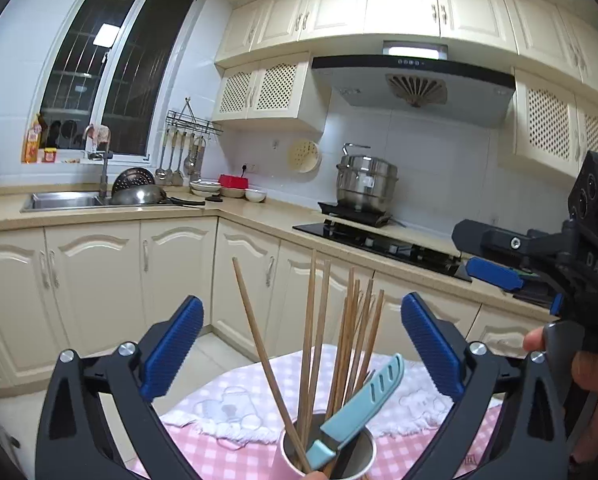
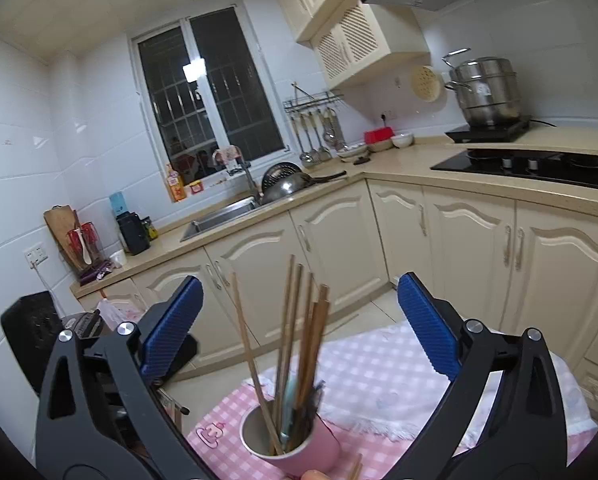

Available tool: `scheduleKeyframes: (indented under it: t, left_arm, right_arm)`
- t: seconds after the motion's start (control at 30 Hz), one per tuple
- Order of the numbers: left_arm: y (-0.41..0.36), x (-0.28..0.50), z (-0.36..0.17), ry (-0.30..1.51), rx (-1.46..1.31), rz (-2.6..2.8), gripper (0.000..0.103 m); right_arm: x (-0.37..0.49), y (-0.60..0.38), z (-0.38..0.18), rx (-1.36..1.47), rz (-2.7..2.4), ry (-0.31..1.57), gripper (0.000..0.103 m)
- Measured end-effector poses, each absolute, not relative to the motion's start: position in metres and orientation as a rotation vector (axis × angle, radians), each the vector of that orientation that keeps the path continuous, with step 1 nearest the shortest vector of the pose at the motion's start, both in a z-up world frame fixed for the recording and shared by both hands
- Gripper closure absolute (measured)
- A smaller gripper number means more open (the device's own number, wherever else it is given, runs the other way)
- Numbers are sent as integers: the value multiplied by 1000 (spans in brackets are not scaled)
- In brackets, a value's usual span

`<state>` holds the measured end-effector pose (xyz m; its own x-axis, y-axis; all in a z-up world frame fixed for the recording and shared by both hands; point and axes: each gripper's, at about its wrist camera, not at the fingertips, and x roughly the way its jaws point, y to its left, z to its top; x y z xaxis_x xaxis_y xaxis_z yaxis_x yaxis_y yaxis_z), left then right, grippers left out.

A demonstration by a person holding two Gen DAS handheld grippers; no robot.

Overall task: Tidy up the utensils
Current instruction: 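Lift both chopsticks over the pink cup and open both tools to drop them, then lower both open tools to the last two chopsticks beside the cup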

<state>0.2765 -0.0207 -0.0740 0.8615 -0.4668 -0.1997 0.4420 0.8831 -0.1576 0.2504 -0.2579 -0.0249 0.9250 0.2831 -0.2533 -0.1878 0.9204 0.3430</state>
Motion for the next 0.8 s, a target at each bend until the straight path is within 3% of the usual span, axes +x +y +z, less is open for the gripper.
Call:
scheduleKeyframes:
  t: [0.8]
  left_arm:
    - [-40, 218, -80, 376, -40, -411, 6]
  right_arm:
    - [209, -293, -63, 317, 192, 489, 6]
